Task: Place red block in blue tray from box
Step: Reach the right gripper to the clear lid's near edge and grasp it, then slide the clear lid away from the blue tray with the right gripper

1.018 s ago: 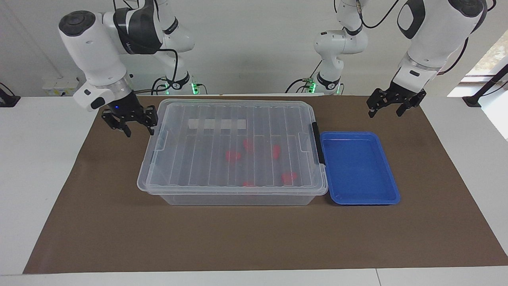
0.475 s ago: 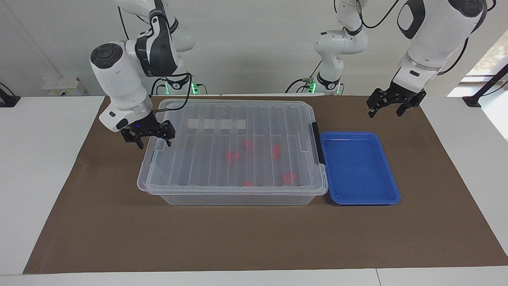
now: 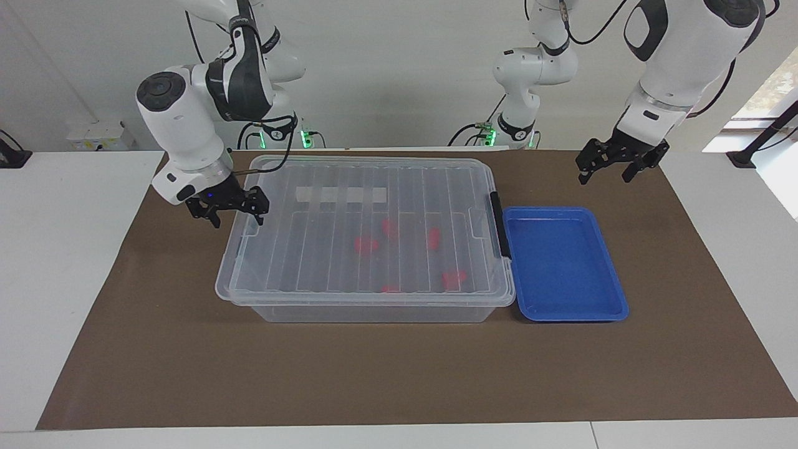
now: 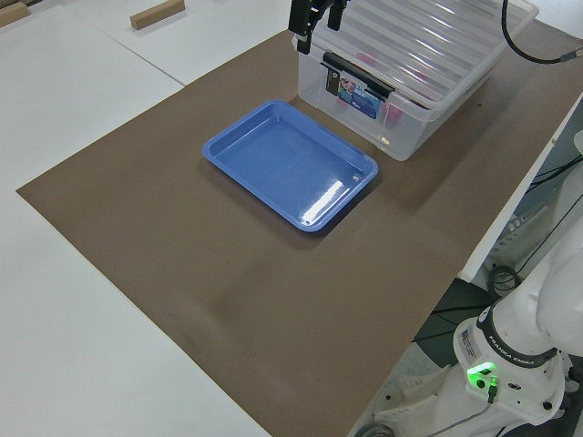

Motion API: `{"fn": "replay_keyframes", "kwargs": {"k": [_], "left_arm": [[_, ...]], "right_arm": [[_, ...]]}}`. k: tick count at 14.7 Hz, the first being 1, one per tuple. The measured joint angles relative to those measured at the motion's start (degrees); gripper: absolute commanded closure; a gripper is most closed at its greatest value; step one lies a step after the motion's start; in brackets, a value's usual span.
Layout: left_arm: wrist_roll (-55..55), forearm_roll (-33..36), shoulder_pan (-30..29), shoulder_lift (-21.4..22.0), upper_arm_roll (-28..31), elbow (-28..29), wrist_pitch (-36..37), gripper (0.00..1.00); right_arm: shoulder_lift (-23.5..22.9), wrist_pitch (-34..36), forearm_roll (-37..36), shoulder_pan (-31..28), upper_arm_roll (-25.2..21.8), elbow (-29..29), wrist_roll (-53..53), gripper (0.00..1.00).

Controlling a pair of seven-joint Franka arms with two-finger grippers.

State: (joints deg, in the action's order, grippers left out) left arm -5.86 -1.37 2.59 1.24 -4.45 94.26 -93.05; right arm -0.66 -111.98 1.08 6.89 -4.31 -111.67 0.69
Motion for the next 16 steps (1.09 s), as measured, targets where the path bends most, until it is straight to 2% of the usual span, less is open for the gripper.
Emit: {"fn": "replay_keyframes", "kwargs": {"k": [16], "left_arm": [[0.0, 0.0, -0.3, 0.0, 0.3, 0.5, 0.5, 0.0]], "right_arm": [[1.0, -0.6, 0.0, -5.8, 0.0, -2.5, -3.7, 0.0]]}}
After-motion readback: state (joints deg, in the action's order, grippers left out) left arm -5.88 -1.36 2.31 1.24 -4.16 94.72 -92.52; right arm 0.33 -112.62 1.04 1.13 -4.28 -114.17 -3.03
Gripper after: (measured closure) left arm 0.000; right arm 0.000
